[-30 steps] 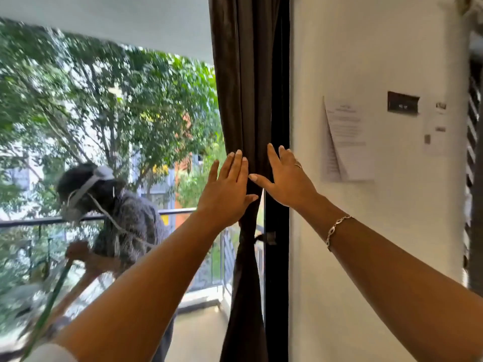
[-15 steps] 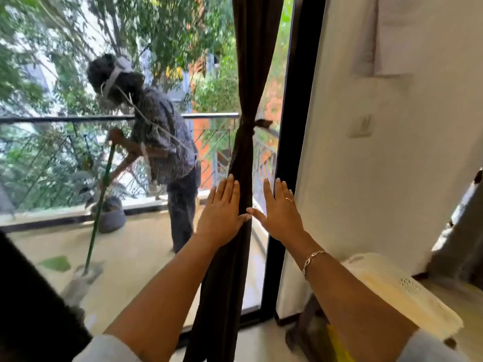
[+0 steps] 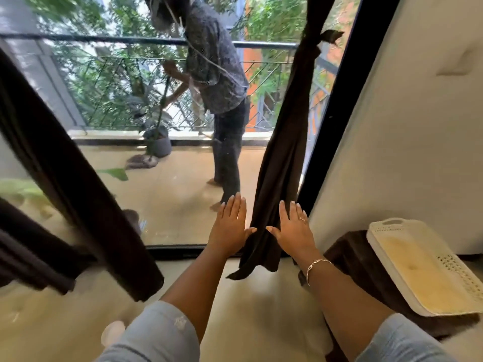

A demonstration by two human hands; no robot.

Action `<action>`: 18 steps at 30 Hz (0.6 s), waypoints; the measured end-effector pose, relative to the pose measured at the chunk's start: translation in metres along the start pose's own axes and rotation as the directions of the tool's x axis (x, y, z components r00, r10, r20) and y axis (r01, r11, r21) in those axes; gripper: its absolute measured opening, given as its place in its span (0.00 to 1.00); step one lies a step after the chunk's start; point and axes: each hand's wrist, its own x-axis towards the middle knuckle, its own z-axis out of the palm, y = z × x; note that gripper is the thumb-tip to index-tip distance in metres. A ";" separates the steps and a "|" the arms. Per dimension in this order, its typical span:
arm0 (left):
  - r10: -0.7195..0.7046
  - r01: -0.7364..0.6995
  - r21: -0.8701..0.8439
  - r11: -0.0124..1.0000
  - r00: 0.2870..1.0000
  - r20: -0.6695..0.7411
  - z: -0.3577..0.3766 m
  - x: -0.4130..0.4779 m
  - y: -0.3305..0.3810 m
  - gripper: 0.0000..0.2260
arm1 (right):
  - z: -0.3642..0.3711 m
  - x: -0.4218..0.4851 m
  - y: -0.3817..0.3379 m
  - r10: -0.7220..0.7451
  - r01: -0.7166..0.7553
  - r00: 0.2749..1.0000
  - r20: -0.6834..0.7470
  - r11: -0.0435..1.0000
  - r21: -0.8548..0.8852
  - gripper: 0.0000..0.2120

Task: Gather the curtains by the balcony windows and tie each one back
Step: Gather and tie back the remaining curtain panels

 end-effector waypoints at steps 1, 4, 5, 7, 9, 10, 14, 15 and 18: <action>-0.028 0.028 -0.007 1.000 0.999 0.016 0.004 -0.006 -0.002 0.35 | 0.006 -0.002 -0.002 -0.016 0.016 1.000 0.025 1.000 -0.004 0.37; -0.104 0.106 -0.018 0.994 0.992 0.068 0.017 -0.030 -0.010 0.35 | 0.020 -0.003 -0.010 -0.083 0.085 0.992 0.093 0.996 -0.017 0.37; -0.136 0.139 -0.026 0.990 0.987 0.084 0.021 -0.039 -0.014 0.35 | 0.023 -0.002 -0.015 -0.108 0.109 0.988 0.114 0.994 -0.010 0.36; -0.204 0.208 -0.026 0.978 0.972 0.114 0.028 -0.059 -0.022 0.35 | 0.028 -0.001 -0.027 -0.157 0.159 0.978 0.136 0.987 0.001 0.36; -0.269 0.273 -0.012 0.962 0.953 0.139 0.034 -0.081 -0.030 0.35 | 0.034 -0.002 -0.044 -0.214 0.213 0.966 0.147 0.977 0.023 0.35; -0.308 0.312 -0.005 0.950 0.940 0.147 0.038 -0.094 -0.036 0.34 | 0.039 -0.005 -0.055 -0.255 0.252 0.954 0.160 0.967 0.041 0.35; -0.444 0.446 0.021 0.895 0.885 0.144 0.043 -0.143 -0.057 0.34 | 0.055 -0.022 -0.104 -0.408 0.395 0.890 0.203 0.913 0.102 0.34; -0.475 0.476 0.028 0.879 0.869 0.141 0.043 -0.156 -0.065 0.34 | 0.058 -0.028 -0.118 -0.445 0.430 0.870 0.214 0.896 0.115 0.34; -0.558 0.558 0.036 0.829 0.822 0.119 0.039 -0.189 -0.085 0.34 | 0.064 -0.039 -0.154 -0.531 0.510 0.813 0.239 0.848 0.147 0.34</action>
